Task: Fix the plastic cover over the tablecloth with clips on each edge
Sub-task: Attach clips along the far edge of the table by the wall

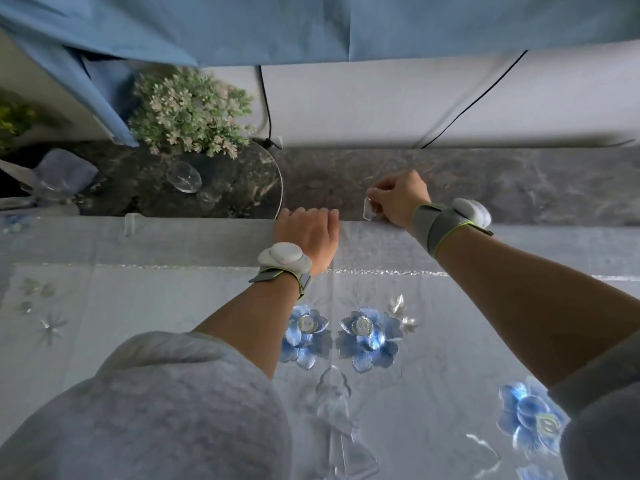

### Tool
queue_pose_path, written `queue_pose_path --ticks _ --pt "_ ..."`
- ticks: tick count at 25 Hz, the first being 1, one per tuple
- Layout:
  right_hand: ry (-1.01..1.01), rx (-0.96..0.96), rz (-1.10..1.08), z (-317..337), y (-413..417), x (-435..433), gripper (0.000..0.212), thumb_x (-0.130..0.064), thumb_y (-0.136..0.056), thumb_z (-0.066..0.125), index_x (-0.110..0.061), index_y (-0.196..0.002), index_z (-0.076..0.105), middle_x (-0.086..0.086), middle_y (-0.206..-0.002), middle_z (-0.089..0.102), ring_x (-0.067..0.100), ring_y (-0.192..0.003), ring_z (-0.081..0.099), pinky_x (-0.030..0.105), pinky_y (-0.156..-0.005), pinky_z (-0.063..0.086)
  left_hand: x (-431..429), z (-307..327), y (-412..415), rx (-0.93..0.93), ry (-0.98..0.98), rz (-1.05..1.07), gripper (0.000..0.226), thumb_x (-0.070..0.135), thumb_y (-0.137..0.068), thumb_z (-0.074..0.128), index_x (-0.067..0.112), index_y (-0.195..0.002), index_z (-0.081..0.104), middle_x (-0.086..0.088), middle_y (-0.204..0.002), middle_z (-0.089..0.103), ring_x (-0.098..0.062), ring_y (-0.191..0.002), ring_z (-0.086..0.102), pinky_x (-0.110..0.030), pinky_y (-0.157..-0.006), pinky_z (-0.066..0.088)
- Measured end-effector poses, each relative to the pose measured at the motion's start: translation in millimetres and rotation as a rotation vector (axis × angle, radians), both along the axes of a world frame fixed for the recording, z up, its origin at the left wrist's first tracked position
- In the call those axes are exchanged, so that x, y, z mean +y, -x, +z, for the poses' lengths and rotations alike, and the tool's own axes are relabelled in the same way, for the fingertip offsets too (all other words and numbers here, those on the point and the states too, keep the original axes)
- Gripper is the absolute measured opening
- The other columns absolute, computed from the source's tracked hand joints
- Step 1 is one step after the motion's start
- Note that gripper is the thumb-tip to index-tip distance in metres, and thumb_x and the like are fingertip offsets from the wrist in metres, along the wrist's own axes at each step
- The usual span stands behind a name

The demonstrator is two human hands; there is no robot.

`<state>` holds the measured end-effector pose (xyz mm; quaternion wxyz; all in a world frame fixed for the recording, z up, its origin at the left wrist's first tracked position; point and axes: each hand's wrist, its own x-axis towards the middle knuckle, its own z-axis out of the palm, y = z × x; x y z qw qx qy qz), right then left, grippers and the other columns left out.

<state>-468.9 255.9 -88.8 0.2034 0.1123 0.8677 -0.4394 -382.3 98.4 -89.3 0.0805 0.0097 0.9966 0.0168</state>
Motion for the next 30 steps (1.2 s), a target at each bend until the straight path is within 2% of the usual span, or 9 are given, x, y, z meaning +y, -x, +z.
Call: queue_pose_path --ticks 7,12,16,18,20,23,25,28,30 --pt "-0.027 -0.105 0.131 -6.0 4.0 -3.5 0.020 -0.026 -0.079 0.077 -0.007 -0.083 0.078 0.008 -0.080 0.076 0.016 -0.069 0.069 0.032 -0.076 0.061 -0.9 -2.0 -1.4 0.026 -0.074 0.050 0.046 0.037 -0.102 0.017 0.020 -0.072 0.048 0.000 -0.075 0.064 -0.023 -0.070 0.058 -0.040 -0.081 0.040" --pt "0.092 -0.094 0.122 -1.6 -1.2 2.4 0.029 -0.027 -0.085 0.072 -0.001 -0.072 0.075 0.010 -0.071 0.075 0.016 -0.061 0.066 0.031 -0.069 0.059 -0.3 -1.7 -1.6 0.032 -0.088 0.061 0.046 0.037 -0.102 0.019 0.021 -0.070 0.047 0.000 -0.074 0.064 -0.023 -0.070 0.058 -0.039 -0.081 0.040" --pt "0.095 -0.024 0.101 11.9 -9.1 3.2 0.025 -0.025 -0.087 0.070 -0.003 -0.074 0.074 0.002 -0.057 0.067 0.003 -0.041 0.057 0.013 -0.045 0.047 -0.7 -2.5 -2.2 0.031 -0.099 0.067 0.045 0.037 -0.102 0.020 0.020 -0.070 0.048 -0.001 -0.075 0.064 -0.023 -0.068 0.054 -0.039 -0.081 0.039" --pt "0.107 -0.017 0.097 16.6 -13.0 4.3 0.022 -0.026 -0.087 0.070 -0.005 -0.081 0.074 0.004 -0.061 0.065 0.006 -0.042 0.056 0.012 -0.040 0.044 -0.3 -1.9 -1.4 0.032 -0.087 0.068 0.048 0.036 -0.102 0.020 0.019 -0.073 0.054 -0.001 -0.076 0.065 -0.021 -0.067 0.051 -0.039 -0.080 0.038" --pt "0.084 0.016 0.121 20.1 -18.6 5.0 0.019 -0.028 -0.086 0.070 -0.010 -0.081 0.075 0.001 -0.062 0.066 0.008 -0.047 0.055 0.015 -0.044 0.046 -0.4 -0.4 -0.9 0.032 -0.083 0.067 0.049 0.036 -0.102 0.020 0.018 -0.075 0.057 -0.001 -0.076 0.065 -0.021 -0.067 0.051 -0.039 -0.080 0.039" --pt "0.101 0.078 0.142 20.6 -27.9 5.9 0.010 -0.027 -0.084 0.072 -0.021 -0.076 0.073 0.001 -0.069 0.072 0.016 -0.063 0.067 0.028 -0.064 0.060 -0.6 0.7 -1.4 0.029 -0.086 0.065 0.049 0.036 -0.102 0.021 0.017 -0.074 0.057 -0.002 -0.077 0.066 -0.024 -0.071 0.059 -0.039 -0.081 0.040" --pt "0.106 0.079 0.144 20.1 -29.7 6.7 0.008 -0.028 -0.084 0.072 -0.023 -0.077 0.073 0.002 -0.074 0.074 0.020 -0.074 0.072 0.035 -0.073 0.062 -0.1 1.2 -1.5 0.025 -0.092 0.058 0.049 0.036 -0.102 0.021 0.017 -0.075 0.057 -0.002 -0.078 0.066 -0.024 -0.072 0.059 -0.039 -0.081 0.040" --pt "0.046 0.032 0.173 19.2 -22.8 5.7 0.016 -0.034 -0.083 0.072 -0.019 -0.078 0.075 -0.001 -0.074 0.074 0.018 -0.074 0.071 0.034 -0.074 0.061 -0.6 0.6 -1.1 0.020 -0.096 0.064 0.050 0.036 -0.102 0.020 0.017 -0.077 0.058 -0.002 -0.079 0.066 -0.024 -0.073 0.059 -0.040 -0.082 0.039" --pt "-0.010 0.021 0.205 22.0 -20.6 5.8 0.021 -0.038 -0.084 0.071 -0.018 -0.081 0.077 -0.003 -0.072 0.072 0.012 -0.066 0.066 0.025 -0.065 0.058 -1.5 -0.7 -0.4 0.014 -0.104 0.060 0.049 0.036 -0.102 0.020 0.017 -0.076 0.057 -0.002 -0.078 0.066 -0.024 -0.072 0.058 -0.040 -0.083 0.039"
